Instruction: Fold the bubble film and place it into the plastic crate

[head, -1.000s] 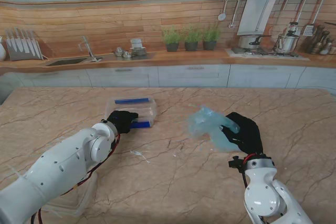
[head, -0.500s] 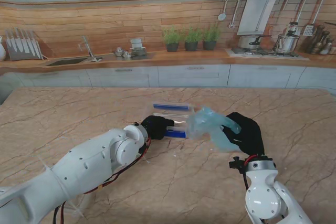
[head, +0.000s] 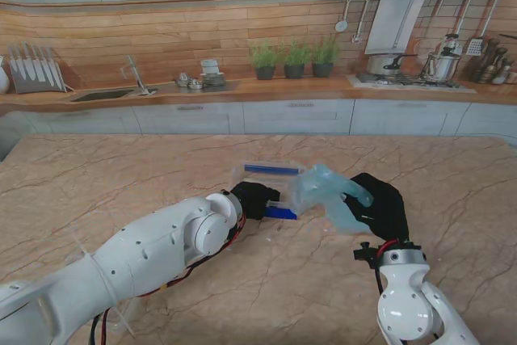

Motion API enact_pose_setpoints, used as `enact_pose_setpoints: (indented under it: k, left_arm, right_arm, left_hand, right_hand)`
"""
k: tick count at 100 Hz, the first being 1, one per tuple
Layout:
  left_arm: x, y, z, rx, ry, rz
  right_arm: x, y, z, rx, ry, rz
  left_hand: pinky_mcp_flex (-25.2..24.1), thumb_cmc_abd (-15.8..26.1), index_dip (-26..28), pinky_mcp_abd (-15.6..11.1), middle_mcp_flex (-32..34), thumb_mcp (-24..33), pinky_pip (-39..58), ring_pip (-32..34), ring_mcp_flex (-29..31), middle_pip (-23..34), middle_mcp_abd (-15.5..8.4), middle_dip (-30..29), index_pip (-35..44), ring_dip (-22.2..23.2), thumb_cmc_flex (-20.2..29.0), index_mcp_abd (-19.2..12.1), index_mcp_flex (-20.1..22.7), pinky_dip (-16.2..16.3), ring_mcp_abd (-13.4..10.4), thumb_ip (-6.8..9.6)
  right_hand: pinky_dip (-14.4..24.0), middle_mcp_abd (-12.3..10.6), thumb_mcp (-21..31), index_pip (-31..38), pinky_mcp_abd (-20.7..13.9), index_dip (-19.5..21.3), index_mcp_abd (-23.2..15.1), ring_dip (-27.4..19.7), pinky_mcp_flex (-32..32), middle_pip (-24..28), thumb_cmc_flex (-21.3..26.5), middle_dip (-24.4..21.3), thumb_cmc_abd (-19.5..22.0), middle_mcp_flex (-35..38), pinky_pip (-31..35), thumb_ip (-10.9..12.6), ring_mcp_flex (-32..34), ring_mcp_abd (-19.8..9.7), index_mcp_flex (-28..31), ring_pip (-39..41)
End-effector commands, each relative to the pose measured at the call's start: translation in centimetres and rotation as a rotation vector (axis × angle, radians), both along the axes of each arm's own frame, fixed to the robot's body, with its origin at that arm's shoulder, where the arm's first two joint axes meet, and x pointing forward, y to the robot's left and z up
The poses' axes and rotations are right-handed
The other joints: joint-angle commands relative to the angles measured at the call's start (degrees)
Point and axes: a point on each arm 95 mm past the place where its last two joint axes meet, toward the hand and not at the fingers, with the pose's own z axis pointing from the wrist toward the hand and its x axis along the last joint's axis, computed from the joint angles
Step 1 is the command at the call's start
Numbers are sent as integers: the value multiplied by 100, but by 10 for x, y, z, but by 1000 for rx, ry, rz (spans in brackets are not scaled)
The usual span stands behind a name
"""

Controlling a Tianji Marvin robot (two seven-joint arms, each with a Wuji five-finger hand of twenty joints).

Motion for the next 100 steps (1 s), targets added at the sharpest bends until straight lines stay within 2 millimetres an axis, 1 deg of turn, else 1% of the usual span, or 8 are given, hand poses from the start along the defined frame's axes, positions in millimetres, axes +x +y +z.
enact_pose_setpoints:
  k: [1, 28, 52, 76, 82, 89, 95, 100]
  left_arm:
    - [-5, -6, -2, 7, -7, -6]
    - [-3, -6, -4, 30, -18, 63]
    - [-4, -2, -5, 34, -25, 114]
    - [-4, 2, -3, 61, -13, 97]
    - [-5, 2, -2, 57, -9, 99]
    - [-5, 2, -2, 60, -6, 99]
    - [-5, 2, -2, 59, -7, 100]
    - [-5, 1, -2, 53, -8, 103]
  right_arm:
    - [-3, 2, 2, 15, -12, -5]
    - [-3, 2, 2, 19, -12, -6]
    - [-3, 2, 1, 23, -6, -8]
    - [-3, 1, 1, 23, -3, -9]
    - [-2, 1, 1, 23, -3, -9]
    - [-2, 1, 0, 24, 0, -11]
    - [-2, 2, 0, 25, 2, -11]
    - [-2, 2, 0, 26, 3, -11]
  left_hand:
    - [138, -87, 8, 174, 1, -303, 512, 347, 203, 220, 4, -165, 427, -6, -142, -344, 188, 136, 62, -229]
    - [185, 118, -116, 302, -205, -643, 600, 458, 235, 664, 111, -561, 285, -44, -240, -283, 271, 16, 164, -234]
    - [205, 165, -175, 373, -221, -740, 600, 477, 257, 758, 152, -638, 230, -69, -261, -232, 336, 1, 223, -222]
    - [8, 159, -250, 341, -341, -770, 449, 320, 113, 732, 139, -754, 102, -163, -274, -227, 281, -67, 219, -200]
    - [-21, 138, -255, 358, -392, -793, 422, 281, 91, 736, 239, -796, 77, -187, -319, -209, 284, -82, 239, -206]
    - [-68, 108, -241, 362, -507, -893, 382, 229, 50, 877, 253, -1002, -5, -238, -432, -184, 281, -125, 248, -211]
    - [-101, 73, -239, 370, -613, -940, 350, 179, 22, 1052, 251, -1492, -92, -289, -568, -164, 268, -189, 254, -219]
    - [-170, 71, -274, 377, -674, -1020, 301, 129, -45, 1039, 264, -1564, -163, -311, -672, -134, 243, -214, 277, -241]
  right_hand:
    - [-14, 73, -64, 56, -200, 66, -159, 57, -138, 107, 186, 31, 192, 83, 116, 33, 70, 63, 44, 175]
    - [-17, 72, -76, 56, -201, 68, -153, 58, -143, 107, 182, 26, 202, 80, 112, 37, 67, 66, 44, 175]
    - [-23, 75, -82, 52, -201, 67, -151, 59, -155, 106, 190, 23, 205, 80, 98, 42, 63, 65, 38, 174]
    - [-26, 69, -91, 48, -199, 67, -153, 59, -157, 105, 187, 20, 214, 77, 92, 45, 60, 67, 37, 173]
    - [-27, 67, -94, 49, -198, 67, -152, 59, -161, 105, 185, 20, 215, 78, 89, 45, 57, 72, 38, 172]
    - [-28, 76, -95, 51, -197, 70, -154, 60, -160, 106, 188, 20, 214, 77, 87, 47, 58, 77, 37, 175]
    - [-28, 73, -93, 51, -196, 70, -143, 61, -161, 108, 192, 21, 214, 79, 86, 49, 57, 82, 37, 177]
    - [-29, 70, -96, 50, -196, 69, -146, 61, -162, 108, 187, 20, 217, 79, 85, 48, 56, 82, 38, 179]
